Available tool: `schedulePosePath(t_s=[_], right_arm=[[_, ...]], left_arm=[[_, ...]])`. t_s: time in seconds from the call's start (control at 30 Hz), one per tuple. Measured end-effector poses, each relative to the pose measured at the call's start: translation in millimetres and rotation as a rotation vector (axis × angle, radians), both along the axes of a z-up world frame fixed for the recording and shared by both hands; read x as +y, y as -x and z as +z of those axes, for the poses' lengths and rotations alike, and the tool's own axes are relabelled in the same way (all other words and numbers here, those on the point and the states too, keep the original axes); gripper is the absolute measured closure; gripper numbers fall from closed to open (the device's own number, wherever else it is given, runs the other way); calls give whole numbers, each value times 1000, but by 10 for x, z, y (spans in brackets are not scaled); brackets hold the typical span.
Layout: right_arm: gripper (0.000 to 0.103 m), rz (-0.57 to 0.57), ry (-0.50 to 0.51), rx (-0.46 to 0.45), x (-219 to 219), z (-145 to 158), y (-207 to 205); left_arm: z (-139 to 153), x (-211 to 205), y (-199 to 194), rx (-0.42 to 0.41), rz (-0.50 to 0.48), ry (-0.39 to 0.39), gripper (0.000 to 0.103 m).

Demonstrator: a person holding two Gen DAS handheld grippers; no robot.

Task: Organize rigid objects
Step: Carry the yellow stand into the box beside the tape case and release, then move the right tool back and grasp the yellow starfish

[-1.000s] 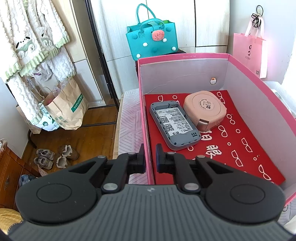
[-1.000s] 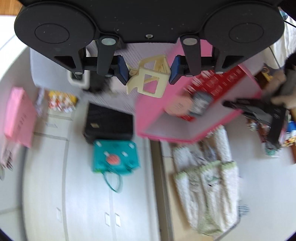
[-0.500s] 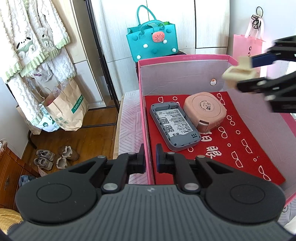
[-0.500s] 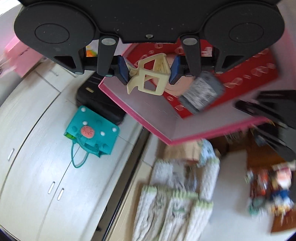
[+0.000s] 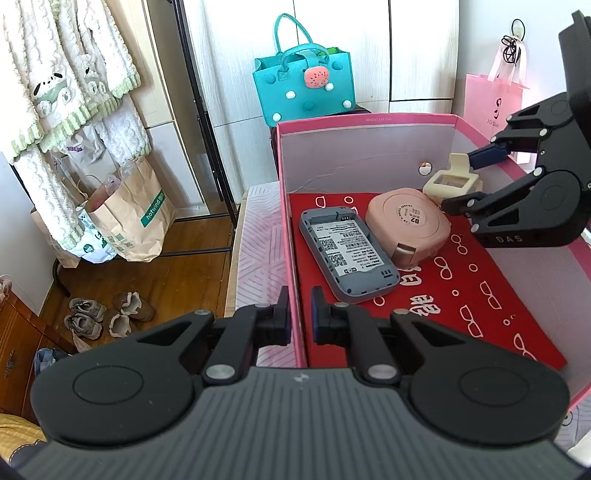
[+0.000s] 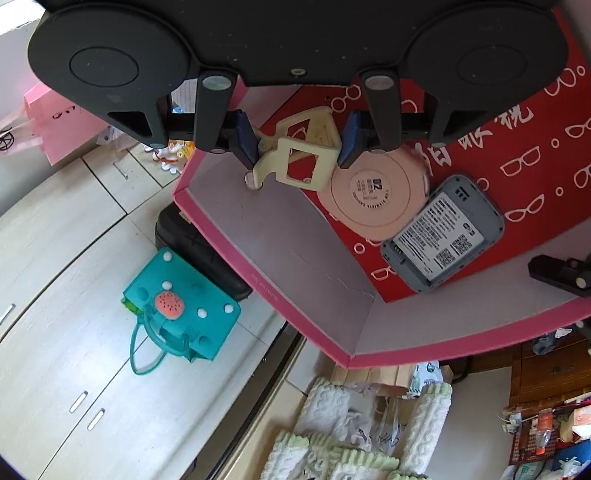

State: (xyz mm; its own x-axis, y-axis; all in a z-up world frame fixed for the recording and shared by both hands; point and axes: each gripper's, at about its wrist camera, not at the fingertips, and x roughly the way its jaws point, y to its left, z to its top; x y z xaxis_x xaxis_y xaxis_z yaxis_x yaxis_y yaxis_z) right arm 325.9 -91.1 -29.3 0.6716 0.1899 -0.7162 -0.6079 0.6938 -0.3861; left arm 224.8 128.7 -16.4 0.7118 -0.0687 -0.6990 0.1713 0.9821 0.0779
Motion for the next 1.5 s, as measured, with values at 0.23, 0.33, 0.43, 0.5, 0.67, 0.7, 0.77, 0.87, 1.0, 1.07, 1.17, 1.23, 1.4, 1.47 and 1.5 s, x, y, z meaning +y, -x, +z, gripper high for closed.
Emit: schedulePosePath(t_s=[0.23,0.33,0.43,0.5,0.67,0.7,0.77,0.87,1.0,1.07,1.17,1.23,1.4,1.47,1.5], right_arm=[[40,0,-222,10,-283,361,168],[34,-8,-363,50,-549,530,273],[31,-20,-463,61,-837,616,414],[32,-19,-495,80,-1029,631,542],[34,-70,-564,152,-1470,540,874],[34,-89,-574,154,-1551,508,946],[34,-121,-556,143,-1672,408,1090],[38,-156,-505,125,-1818,195,1271],[45,-219,-520,186,-2035,-107,1338],[45,-253,-513,195,-2111,-244,1343],[44,-286,-495,203,-2182,-447,1332],[44,-317,-499,210,-2210,-577,1296],[44,-350,-519,184,-2220,-744,1174],[44,-351,-529,177,-2207,-760,1105],[43,-354,-531,179,-2202,-771,1062]], left_arm=[[2,-3,-5,-6,-1,0,94],[0,-2,-1,-8,-1,-4,94],[-2,6,-5,-10,-1,1,94],[-1,4,5,-20,5,7,94],[-3,-36,5,-25,0,-22,94],[-2,-39,12,-27,1,-22,94],[1,-68,39,-50,-2,-43,94],[4,-72,55,-64,-1,-51,94],[6,-47,49,-61,0,-33,94],[6,-44,54,-62,-1,-29,94],[2,-51,66,-73,7,-28,94],[-1,-67,87,-90,8,-39,94],[2,-59,74,-80,7,-42,94],[5,-48,68,-75,7,-41,94],[5,-43,65,-72,7,-37,94]])
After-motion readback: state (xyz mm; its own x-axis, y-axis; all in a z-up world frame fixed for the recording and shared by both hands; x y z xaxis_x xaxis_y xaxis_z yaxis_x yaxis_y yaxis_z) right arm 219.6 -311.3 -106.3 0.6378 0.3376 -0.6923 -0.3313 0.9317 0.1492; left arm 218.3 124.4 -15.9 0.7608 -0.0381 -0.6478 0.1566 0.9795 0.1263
